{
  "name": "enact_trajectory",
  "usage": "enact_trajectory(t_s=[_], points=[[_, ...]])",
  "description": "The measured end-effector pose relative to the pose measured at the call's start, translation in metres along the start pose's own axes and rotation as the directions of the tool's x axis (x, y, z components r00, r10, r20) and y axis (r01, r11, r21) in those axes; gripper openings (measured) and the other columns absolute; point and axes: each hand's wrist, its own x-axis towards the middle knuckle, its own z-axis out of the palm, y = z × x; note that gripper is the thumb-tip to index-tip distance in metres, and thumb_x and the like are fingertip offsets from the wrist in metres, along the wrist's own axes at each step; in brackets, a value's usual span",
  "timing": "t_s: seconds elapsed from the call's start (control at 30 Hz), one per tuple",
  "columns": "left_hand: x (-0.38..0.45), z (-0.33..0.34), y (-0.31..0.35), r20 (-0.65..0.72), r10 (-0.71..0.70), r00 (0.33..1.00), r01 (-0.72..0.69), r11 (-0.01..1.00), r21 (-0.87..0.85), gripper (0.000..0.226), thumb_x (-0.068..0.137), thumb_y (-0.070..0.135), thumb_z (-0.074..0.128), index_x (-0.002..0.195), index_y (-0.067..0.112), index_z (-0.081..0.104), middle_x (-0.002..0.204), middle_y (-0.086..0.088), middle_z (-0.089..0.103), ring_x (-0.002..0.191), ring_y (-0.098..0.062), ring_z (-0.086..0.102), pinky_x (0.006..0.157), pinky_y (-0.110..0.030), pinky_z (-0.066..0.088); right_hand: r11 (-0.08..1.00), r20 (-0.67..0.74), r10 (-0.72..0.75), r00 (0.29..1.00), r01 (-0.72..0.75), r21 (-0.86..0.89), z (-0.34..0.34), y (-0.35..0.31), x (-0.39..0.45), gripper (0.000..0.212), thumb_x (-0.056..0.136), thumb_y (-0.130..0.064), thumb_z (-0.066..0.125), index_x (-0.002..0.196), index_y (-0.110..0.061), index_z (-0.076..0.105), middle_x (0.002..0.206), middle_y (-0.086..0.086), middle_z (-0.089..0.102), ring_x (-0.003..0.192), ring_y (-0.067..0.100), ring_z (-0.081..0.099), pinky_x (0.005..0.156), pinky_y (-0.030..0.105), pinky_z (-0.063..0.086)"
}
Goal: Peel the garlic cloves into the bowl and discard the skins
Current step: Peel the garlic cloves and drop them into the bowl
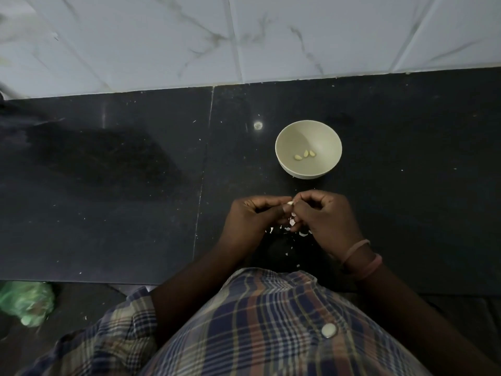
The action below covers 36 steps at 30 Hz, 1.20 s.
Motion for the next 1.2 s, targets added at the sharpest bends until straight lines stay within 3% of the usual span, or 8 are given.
enact_trajectory(t_s=[0.23,0.47,0.73,0.8,0.9,1.03,1.1,1.2], points=[[0.001,0.002,0.000,-0.001,-0.036,0.999,0.036,0.998,-0.060,0.013,0.092,-0.001,0.067,0.102,0.002,0.075,0.086,-0.015,0.077,0.076,-0.018,0.073,0.070,-0.024,0.058,0.997,-0.013,0.041,0.999,-0.040,0.072,0.003,0.000,0.001,0.014,0.090,-0.002,0.063,0.079,-0.007,0.070,0.056,0.006,0.064,0.048,0.024,0.059,0.045,0.021,0.046],[0.002,0.004,-0.005,-0.026,-0.107,0.994,0.101,0.982,-0.159,0.012,0.096,0.005,0.064,0.098,0.007,0.075,0.090,-0.016,0.076,0.080,-0.022,0.073,0.071,-0.026,0.057,1.000,-0.024,0.013,1.000,-0.013,0.003,0.004,0.003,0.002,0.011,0.091,-0.004,0.063,0.083,-0.006,0.070,0.054,-0.001,0.065,0.045,0.016,0.057,0.046,0.024,0.048],[0.003,0.005,-0.006,0.058,-0.274,0.960,0.266,0.828,-0.493,0.018,0.094,0.012,0.063,0.110,0.007,0.069,0.110,-0.016,0.073,0.095,-0.021,0.073,0.079,-0.029,0.059,0.997,-0.069,0.024,0.997,-0.019,0.074,0.004,0.006,0.001,0.013,0.092,0.001,0.060,0.083,-0.004,0.068,0.057,0.001,0.064,0.047,0.015,0.058,0.047,0.022,0.048],[0.003,0.005,-0.007,0.069,-0.292,0.954,0.283,0.799,-0.530,0.019,0.095,0.013,0.061,0.111,0.007,0.069,0.107,-0.013,0.073,0.090,-0.018,0.072,0.076,-0.028,0.059,0.997,-0.092,0.014,0.996,-0.007,0.078,0.003,0.008,0.000,0.008,0.092,0.000,0.062,0.087,0.000,0.068,0.061,0.002,0.068,0.051,0.017,0.064,0.050,0.023,0.052],[0.003,0.004,-0.010,0.044,-0.309,0.950,0.287,0.810,-0.510,0.017,0.097,0.011,0.059,0.112,0.007,0.069,0.104,-0.010,0.074,0.084,-0.014,0.071,0.071,-0.024,0.058,0.999,-0.139,-0.042,0.989,0.037,-0.034,0.000,0.015,0.000,0.005,0.090,-0.004,0.070,0.092,-0.006,0.073,0.076,0.002,0.075,0.067,0.017,0.073,0.065,0.029,0.059],[0.004,0.002,-0.015,-0.016,-0.277,0.961,0.238,0.851,-0.469,0.017,0.095,0.011,0.064,0.110,0.007,0.071,0.104,-0.012,0.074,0.086,-0.014,0.069,0.073,-0.023,0.057,0.910,-0.106,-0.193,0.975,0.138,-0.390,-0.004,0.022,0.000,0.018,0.089,-0.009,0.069,0.100,-0.019,0.078,0.093,-0.009,0.076,0.086,0.003,0.070,0.085,0.031,0.058],[0.003,0.003,-0.015,-0.054,-0.261,0.964,0.211,0.873,-0.440,0.016,0.095,0.009,0.064,0.108,0.006,0.072,0.100,-0.011,0.075,0.084,-0.013,0.069,0.074,-0.023,0.057,0.892,-0.049,-0.167,0.985,0.129,-0.433,-0.003,0.021,-0.001,0.024,0.089,-0.011,0.067,0.107,-0.023,0.078,0.100,-0.011,0.076,0.089,0.001,0.069,0.087,0.033,0.058],[0.003,0.003,-0.017,-0.102,-0.200,0.974,0.147,0.911,-0.385,0.014,0.093,0.008,0.066,0.105,0.006,0.073,0.099,-0.014,0.074,0.086,-0.017,0.068,0.078,-0.026,0.057,0.876,-0.055,-0.193,0.980,0.147,-0.460,-0.001,0.024,0.001,0.005,0.090,-0.025,0.071,0.093,-0.024,0.075,0.087,-0.011,0.074,0.079,0.008,0.071,0.075,0.044,0.061]])
